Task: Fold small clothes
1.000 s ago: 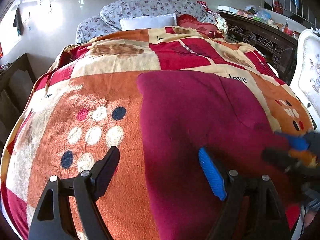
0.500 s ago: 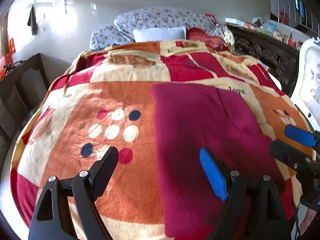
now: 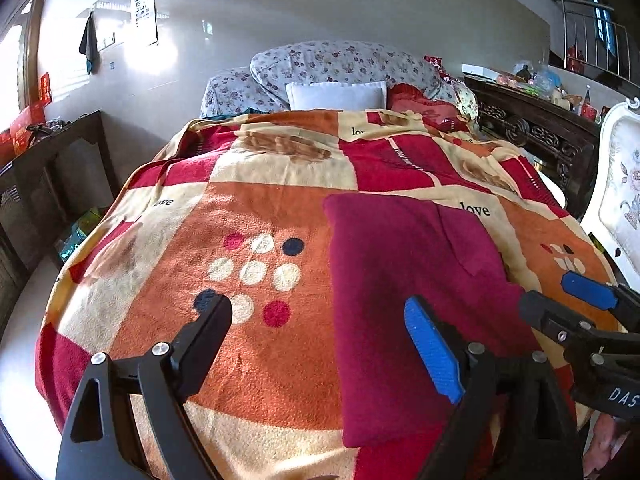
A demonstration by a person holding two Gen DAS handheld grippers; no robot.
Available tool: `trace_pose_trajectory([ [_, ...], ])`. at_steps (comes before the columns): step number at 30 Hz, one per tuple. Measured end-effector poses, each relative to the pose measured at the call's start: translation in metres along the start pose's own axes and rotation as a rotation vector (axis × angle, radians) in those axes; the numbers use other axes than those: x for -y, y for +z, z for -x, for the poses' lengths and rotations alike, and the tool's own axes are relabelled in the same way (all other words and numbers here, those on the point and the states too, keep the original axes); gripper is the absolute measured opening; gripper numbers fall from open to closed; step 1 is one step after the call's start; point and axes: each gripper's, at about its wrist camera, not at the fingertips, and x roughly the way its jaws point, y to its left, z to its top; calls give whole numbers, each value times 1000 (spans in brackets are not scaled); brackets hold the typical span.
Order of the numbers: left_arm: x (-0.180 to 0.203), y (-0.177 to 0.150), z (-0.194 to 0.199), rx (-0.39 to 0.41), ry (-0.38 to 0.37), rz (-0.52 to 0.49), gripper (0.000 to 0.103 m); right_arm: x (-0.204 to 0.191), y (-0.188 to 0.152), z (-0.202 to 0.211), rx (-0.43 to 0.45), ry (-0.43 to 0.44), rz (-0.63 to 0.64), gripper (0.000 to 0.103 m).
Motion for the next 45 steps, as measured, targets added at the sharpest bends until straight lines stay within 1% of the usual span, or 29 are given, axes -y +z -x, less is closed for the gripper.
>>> trace_pose_trajectory([
  [22, -1, -1, -3, -4, 7, 5, 88, 4, -2, -9, -31, 11, -13, 90],
  [45, 6, -5, -15, -24, 13, -24, 88, 4, -4, -23, -73, 15, -12, 90],
])
